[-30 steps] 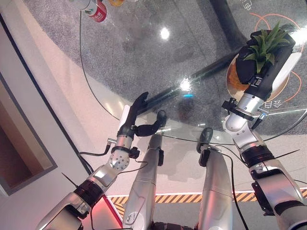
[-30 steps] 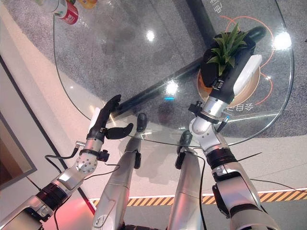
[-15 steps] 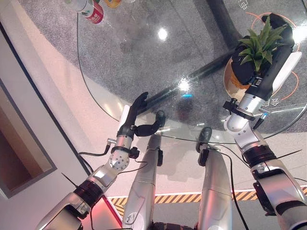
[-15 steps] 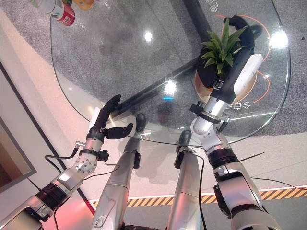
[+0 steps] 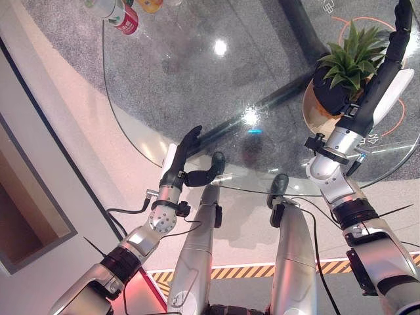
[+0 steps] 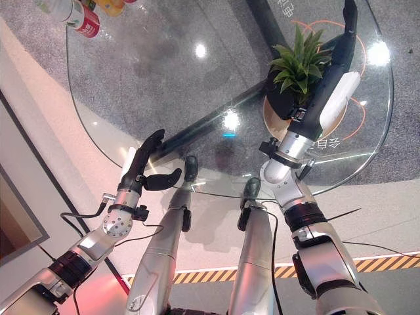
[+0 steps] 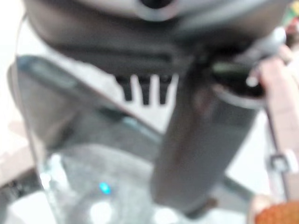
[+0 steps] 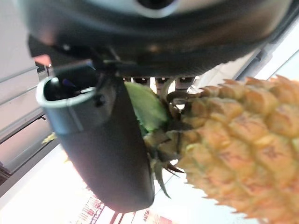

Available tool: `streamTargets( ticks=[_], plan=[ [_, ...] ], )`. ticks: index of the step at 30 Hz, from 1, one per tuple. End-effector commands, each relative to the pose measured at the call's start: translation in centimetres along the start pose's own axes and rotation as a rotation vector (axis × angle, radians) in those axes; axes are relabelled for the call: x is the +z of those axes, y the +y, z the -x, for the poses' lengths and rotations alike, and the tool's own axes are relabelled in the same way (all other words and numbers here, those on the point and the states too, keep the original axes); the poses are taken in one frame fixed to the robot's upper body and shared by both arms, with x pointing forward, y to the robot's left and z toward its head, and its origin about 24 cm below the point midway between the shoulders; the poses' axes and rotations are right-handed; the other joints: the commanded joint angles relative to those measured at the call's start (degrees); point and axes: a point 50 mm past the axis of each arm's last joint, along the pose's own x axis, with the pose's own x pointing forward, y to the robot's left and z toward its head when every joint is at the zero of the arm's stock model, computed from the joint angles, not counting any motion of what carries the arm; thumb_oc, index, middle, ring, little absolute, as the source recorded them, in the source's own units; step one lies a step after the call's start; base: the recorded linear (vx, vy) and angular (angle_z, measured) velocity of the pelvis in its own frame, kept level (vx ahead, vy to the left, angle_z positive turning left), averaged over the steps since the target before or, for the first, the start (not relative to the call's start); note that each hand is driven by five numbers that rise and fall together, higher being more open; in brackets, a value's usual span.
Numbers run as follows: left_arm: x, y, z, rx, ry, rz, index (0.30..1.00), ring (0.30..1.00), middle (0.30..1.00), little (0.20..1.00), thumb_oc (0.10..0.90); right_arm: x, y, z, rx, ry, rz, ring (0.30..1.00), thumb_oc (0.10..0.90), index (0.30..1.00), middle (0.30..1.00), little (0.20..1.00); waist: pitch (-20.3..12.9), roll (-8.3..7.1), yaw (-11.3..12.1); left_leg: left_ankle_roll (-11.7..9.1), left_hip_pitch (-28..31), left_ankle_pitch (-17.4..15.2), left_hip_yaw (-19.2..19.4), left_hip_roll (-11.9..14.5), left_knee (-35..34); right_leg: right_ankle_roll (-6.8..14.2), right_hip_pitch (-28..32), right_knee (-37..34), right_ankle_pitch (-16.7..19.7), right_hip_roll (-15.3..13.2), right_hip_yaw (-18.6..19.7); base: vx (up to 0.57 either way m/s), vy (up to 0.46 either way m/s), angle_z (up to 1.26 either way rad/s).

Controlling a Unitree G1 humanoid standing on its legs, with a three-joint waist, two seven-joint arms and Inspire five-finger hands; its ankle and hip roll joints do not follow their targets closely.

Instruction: Pick up the fruit to the plate

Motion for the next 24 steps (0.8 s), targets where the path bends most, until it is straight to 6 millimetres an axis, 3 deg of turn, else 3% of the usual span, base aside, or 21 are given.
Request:
streamTargets(
  ticks=[1,15,24],
  plan=[
    [2.2,0.7,0.2,0.056,-0.132,0.053,0.900,0.900,0.900,0.900,0.800,3.1,-1.9,-2.8,-0.154,-0.210,-0.075,0.900,0.800,0.900,0.900,0.900,-1.4,0.56,-1.4,4.3,1.9,-10.3,5.4,-3.9,11.0,2.0,5.2,-17.1,15.6,3.0,-4.3,0.00,0.000,0.00],
    [1.7,1.5,0.8,0.071,-0.130,0.037,0.900,0.900,0.900,0.900,0.800,4.2,-2.4,-1.5,-0.170,-0.269,-0.059,0.900,0.800,0.900,0.900,0.900,-1.4,-0.67,-2.2,4.3,4.8,-10.5,6.0,-3.2,10.3,2.0,8.2,-17.8,15.4,3.5,-3.9,0.00,-0.001,0.00],
    [1.5,2.4,1.1,0.082,-0.135,0.031,0.900,0.900,0.900,0.900,0.800,4.2,-2.1,-0.1,-0.058,-0.268,-0.022,0.900,0.800,0.900,0.900,0.900,-1.4,-1.83,-2.6,4.0,8.2,-10.3,5.8,-2.7,9.3,2.0,11.8,-18.9,15.1,3.9,-3.8,-0.01,-0.013,-0.03]
  ],
)
